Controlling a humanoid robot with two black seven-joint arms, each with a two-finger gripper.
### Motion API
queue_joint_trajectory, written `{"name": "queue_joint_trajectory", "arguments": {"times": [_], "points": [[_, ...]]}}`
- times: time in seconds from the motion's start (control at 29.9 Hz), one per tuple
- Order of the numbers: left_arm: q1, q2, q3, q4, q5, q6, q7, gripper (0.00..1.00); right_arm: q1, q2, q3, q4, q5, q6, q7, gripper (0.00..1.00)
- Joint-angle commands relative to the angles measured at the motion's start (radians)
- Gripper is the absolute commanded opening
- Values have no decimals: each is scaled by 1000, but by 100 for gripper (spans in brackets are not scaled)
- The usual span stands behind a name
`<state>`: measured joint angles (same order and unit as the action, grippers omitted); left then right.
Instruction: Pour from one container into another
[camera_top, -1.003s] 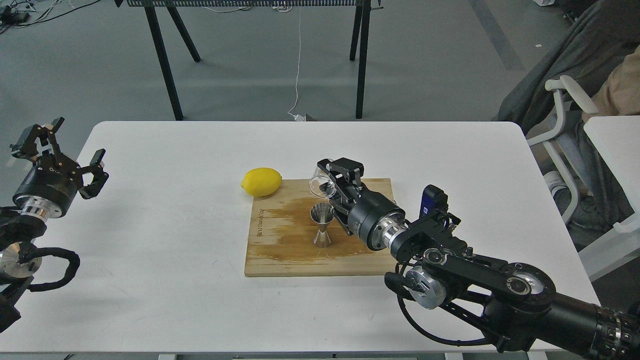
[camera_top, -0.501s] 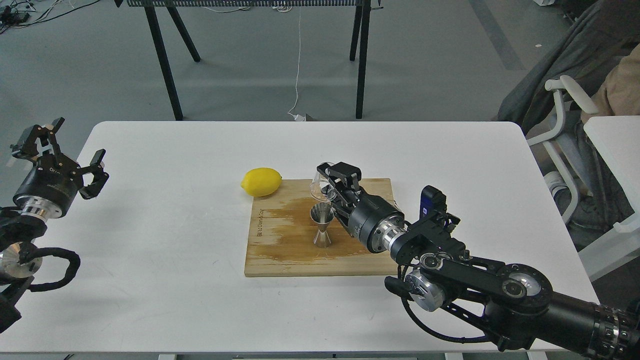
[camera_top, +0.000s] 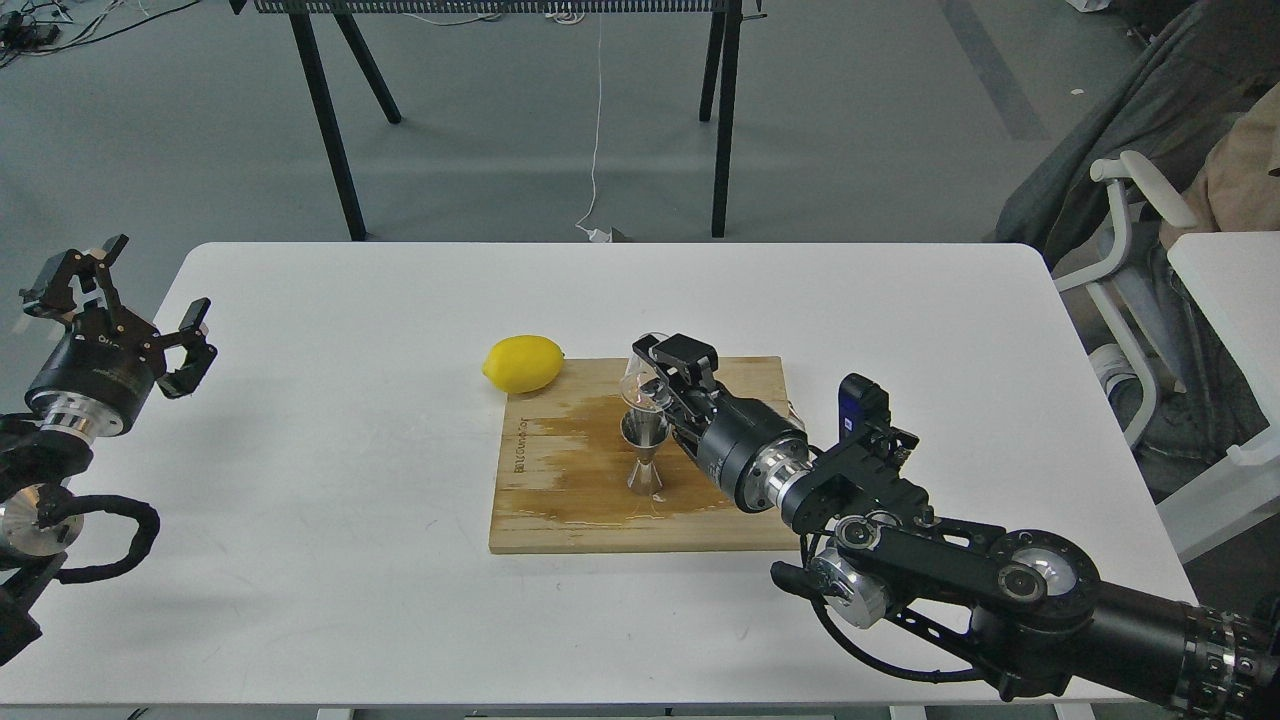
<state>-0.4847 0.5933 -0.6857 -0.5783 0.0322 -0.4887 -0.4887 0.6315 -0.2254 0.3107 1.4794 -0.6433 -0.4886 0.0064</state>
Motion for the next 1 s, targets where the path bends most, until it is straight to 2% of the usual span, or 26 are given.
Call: {"name": "queue_joint_trajectory", "arguments": {"times": [0.0, 0.97], "points": [[0, -1, 0, 0, 0, 0, 0, 97, 8, 0, -10, -5, -19, 0, 1, 35], [0, -12, 0, 26, 0, 0, 0, 97, 83, -8, -91, -34, -29, 0, 0, 35]]}}
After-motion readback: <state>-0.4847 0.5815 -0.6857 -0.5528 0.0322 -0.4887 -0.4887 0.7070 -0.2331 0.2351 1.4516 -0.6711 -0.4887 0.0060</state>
